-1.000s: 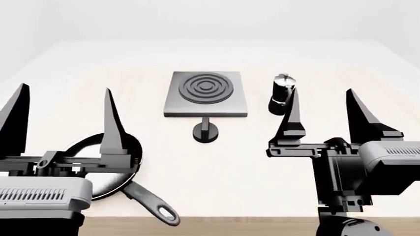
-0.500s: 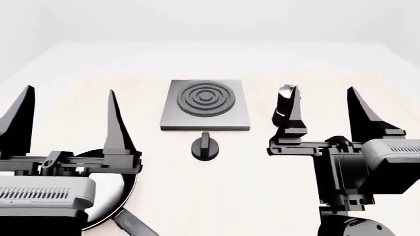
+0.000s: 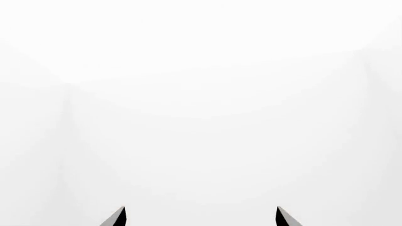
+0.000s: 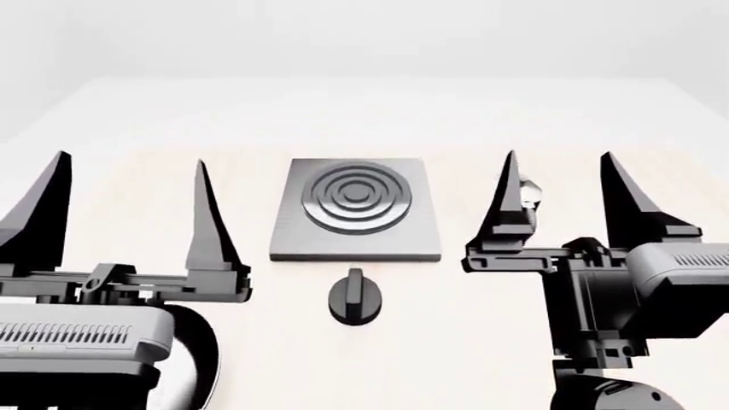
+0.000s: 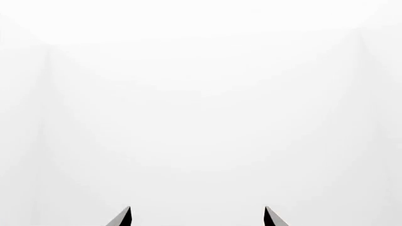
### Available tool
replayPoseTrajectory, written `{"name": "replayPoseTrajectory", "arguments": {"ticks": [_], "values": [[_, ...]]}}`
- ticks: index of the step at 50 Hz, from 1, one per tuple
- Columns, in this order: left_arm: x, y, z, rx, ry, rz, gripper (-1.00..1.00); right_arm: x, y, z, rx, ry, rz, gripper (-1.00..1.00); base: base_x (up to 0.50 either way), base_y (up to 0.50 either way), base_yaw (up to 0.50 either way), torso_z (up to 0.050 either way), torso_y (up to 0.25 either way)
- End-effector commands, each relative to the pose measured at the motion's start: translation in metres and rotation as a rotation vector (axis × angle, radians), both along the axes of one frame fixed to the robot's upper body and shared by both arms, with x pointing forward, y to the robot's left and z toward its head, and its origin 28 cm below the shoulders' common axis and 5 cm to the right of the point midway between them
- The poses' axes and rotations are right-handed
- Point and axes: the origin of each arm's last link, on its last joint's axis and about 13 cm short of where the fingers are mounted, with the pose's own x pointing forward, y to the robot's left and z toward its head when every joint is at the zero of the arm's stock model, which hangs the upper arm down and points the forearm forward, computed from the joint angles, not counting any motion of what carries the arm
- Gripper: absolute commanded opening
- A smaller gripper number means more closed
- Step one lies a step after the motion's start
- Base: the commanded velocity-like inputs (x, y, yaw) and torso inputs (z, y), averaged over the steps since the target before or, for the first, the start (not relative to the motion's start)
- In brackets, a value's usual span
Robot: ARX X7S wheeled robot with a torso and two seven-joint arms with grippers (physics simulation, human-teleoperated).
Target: Turn on the stove and put the moka pot on it.
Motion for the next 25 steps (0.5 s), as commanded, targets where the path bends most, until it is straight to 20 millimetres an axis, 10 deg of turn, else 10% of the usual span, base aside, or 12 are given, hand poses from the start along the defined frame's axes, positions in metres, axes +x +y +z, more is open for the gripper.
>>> {"name": "replayPoseTrajectory", "arguments": {"ticks": [1, 25], "values": [[0.000, 0.001, -0.001, -0.004, 0.001, 0.002, 1.00, 0.000, 0.000, -0.003, -0.002, 0.001, 0.000, 1.00, 0.29, 0.00, 0.00, 0.000, 0.015], [0.005, -0.003, -0.009, -0.005, 0.034, -0.016, 1.00, 0.000, 0.003, -0.011, -0.012, 0.007, 0.009, 1.00, 0.24, 0.00, 0.00, 0.000, 0.000]]}}
